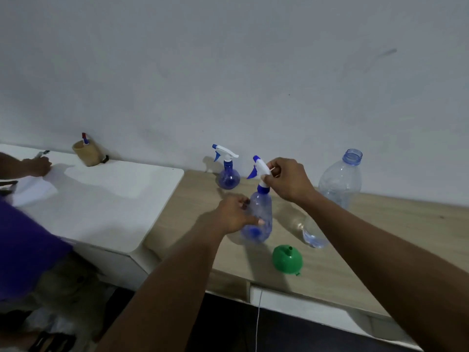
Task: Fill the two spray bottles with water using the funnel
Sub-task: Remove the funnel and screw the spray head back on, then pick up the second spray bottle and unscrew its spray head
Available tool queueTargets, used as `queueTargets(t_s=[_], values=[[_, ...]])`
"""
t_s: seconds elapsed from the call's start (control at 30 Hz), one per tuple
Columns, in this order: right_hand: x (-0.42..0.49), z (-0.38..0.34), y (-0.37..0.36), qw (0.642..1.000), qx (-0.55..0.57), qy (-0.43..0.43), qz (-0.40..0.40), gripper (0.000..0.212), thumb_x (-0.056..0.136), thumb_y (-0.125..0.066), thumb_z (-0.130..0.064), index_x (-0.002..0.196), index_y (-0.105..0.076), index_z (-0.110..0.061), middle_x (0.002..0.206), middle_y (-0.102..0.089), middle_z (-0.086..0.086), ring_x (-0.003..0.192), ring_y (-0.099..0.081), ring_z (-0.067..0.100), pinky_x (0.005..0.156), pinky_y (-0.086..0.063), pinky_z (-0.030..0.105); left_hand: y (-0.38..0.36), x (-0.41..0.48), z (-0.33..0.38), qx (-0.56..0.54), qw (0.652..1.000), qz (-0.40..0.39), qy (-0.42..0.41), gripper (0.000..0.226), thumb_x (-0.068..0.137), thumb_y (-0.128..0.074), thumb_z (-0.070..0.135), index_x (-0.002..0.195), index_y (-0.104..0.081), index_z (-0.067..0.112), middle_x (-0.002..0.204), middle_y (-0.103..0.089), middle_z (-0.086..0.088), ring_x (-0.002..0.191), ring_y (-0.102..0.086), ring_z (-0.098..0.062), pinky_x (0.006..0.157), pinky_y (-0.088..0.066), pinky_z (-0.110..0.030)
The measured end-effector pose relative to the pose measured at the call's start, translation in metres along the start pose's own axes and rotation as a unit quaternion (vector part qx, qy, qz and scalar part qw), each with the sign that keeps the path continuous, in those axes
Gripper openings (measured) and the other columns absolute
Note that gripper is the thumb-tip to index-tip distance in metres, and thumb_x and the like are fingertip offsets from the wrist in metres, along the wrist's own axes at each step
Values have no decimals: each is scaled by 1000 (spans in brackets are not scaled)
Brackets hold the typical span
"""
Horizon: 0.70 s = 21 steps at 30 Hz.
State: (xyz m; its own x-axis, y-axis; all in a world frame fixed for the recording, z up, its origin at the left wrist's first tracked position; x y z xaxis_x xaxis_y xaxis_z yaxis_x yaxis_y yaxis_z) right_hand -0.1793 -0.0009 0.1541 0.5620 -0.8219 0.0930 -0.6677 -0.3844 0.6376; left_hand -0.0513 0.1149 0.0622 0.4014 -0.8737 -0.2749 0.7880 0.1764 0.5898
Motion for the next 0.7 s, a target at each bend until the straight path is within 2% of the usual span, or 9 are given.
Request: queueTargets(t_s=[0.07, 0.13, 0.2, 0.27, 0.33, 0.43, 0.53, 0.63, 0.7], values=[[19, -11, 7, 999, -17, 11, 28, 17, 84, -71, -18, 99, -66, -17, 87, -67, -1, 79, -64, 18, 68, -49, 27, 4, 19, 14, 20, 999, 27, -15, 59, 71, -89, 51, 117, -64, 23, 101, -67, 11, 96, -66, -13, 82, -47, -25], [38, -16, 9, 998, -15, 14, 53, 14, 85, -68, -14, 99, -65, -16, 86, -66, -1, 77, -63, 19, 62, -44, 25, 6, 42, 24, 36, 997, 55, -38, 60, 76, -81, 57, 122, -63, 25, 100, -64, 15, 102, -68, -14, 78, -44, -20], [54, -13, 9, 997, -4, 11, 74, 14, 87, -64, -10, 100, -65, -16, 86, -66, -1, 77, -62, 18, 62, -45, 23, 3, 61, 31, 32, 997, 48, -53, 60, 82, -76, 53, 131, -60, 21, 106, -63, 10, 110, -68, -20, 80, -43, -20], [70, -3, 7, 995, 5, 0, 101, 15, 90, -61, -10, 102, -65, -18, 89, -65, -3, 80, -62, 17, 67, -47, 25, 1, 82, 37, 27, 997, 34, -58, 54, 90, -73, 42, 134, -56, 16, 111, -65, 2, 111, -66, -23, 83, -44, -25], [84, 12, 6, 992, 11, -14, 127, 14, 91, -62, -11, 101, -66, -20, 92, -64, -5, 84, -61, 17, 72, -47, 26, -2, 101, 39, 52, 996, 28, -70, 50, 94, -69, 42, 134, -55, 16, 109, -64, 3, 112, -66, -23, 83, -44, -27], [101, 34, 1, 989, 27, -38, 143, 15, 92, -62, -11, 97, -65, -25, 94, -65, -7, 87, -62, 17, 73, -46, 26, -9, 126, 33, 24, 997, 0, -75, 55, 94, -70, 36, 143, -51, 17, 130, -65, 1, 122, -63, -21, 96, -49, -26], [114, 53, -5, 985, 47, -62, 155, 21, 92, -61, -9, 94, -64, -29, 96, -67, -5, 89, -64, 20, 78, -52, 32, -15, 143, 24, -18, 996, -41, -71, 57, 96, -69, 20, 148, -46, 13, 138, -58, 3, 127, -58, -18, 90, -45, -11], [124, 70, -16, 984, 46, -78, 151, 18, 92, -62, -10, 96, -67, -27, 98, -68, -5, 90, -64, 21, 82, -54, 39, -20, 161, 15, -9, 997, -40, -61, 61, 89, -75, 9, 145, -51, 9, 139, -62, -11, 129, -59, -28, 96, -45, -23], [129, 77, -23, 985, 39, -85, 147, 17, 93, -62, -10, 100, -67, -25, 100, -68, -5, 91, -64, 20, 83, -54, 39, -25, 171, 7, -6, 997, -51, -50, 63, 88, -75, 6, 145, -50, 8, 141, -61, -14, 130, -58, -30, 95, -43, -21]])
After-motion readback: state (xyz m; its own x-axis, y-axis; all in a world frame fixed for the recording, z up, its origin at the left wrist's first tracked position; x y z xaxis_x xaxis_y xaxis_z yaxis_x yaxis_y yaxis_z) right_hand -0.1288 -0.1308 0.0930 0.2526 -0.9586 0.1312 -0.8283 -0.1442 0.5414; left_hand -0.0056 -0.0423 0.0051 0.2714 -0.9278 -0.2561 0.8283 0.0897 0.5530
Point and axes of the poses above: each hand's wrist, its own x-axis towards the middle knuckle, its own y-axis out of the back of the hand, z = x × y, the point moved 6 cm from there along x, towards the middle knuckle
